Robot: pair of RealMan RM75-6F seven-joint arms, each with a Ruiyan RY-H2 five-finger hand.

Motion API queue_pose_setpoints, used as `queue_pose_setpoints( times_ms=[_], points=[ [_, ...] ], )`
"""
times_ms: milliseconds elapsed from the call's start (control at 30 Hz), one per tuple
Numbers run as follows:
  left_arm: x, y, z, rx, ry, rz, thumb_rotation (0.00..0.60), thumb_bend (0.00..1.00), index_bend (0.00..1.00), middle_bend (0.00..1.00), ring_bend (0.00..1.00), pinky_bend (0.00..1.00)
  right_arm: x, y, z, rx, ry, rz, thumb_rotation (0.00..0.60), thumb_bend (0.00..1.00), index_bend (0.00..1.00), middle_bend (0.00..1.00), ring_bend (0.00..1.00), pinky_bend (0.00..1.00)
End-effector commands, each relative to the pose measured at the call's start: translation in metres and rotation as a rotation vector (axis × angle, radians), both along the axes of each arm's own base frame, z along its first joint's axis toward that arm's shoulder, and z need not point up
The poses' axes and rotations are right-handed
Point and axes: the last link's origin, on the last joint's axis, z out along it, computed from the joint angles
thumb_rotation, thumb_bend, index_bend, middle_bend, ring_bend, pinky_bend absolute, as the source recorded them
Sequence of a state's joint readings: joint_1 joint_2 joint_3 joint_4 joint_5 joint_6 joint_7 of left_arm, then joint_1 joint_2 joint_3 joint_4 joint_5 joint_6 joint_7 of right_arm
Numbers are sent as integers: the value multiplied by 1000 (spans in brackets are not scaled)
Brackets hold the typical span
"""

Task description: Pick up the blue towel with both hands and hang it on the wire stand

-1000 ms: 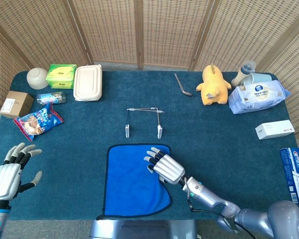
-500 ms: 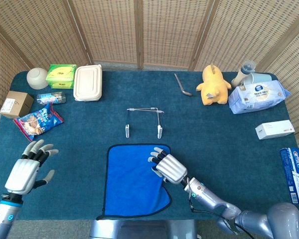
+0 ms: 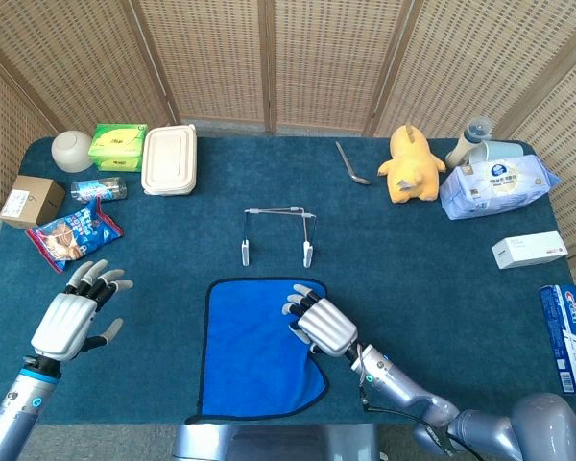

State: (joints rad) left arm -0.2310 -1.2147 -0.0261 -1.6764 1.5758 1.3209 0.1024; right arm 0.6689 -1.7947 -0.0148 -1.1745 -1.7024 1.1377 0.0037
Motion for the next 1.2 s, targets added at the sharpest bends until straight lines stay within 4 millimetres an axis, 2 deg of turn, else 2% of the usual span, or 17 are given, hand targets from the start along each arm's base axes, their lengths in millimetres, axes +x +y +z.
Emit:
queue_pose_setpoints(
  times_ms=[33,533,733,900,1200],
  points=[
    [-1,-1,1,1,0,4,600,466,258,204,89,6,0,0,-1,2,-3,-4,600,378,792,350,231,164],
    [-3,0,-1,-4,2,18,600,466,257,200,88,5,-2,-1,0,-13,-21,-27,600,396,827,381,252,171],
    [-4,0,-1,-5,2,22,600,466,255,195,87,5,-1,-2,-1,-16,-24,-34,600,380,725,372,251,172],
    [-4,0,-1,-6,0,25,600,465,254,193,86,4,1,-2,0,-16,-23,-28,600,377,598,360,251,172],
    [-5,0,-2,-9,-3,29,600,465,250,193,86,4,2,-3,-1,-11,-14,-25,600,377,452,345,249,172]
  ],
)
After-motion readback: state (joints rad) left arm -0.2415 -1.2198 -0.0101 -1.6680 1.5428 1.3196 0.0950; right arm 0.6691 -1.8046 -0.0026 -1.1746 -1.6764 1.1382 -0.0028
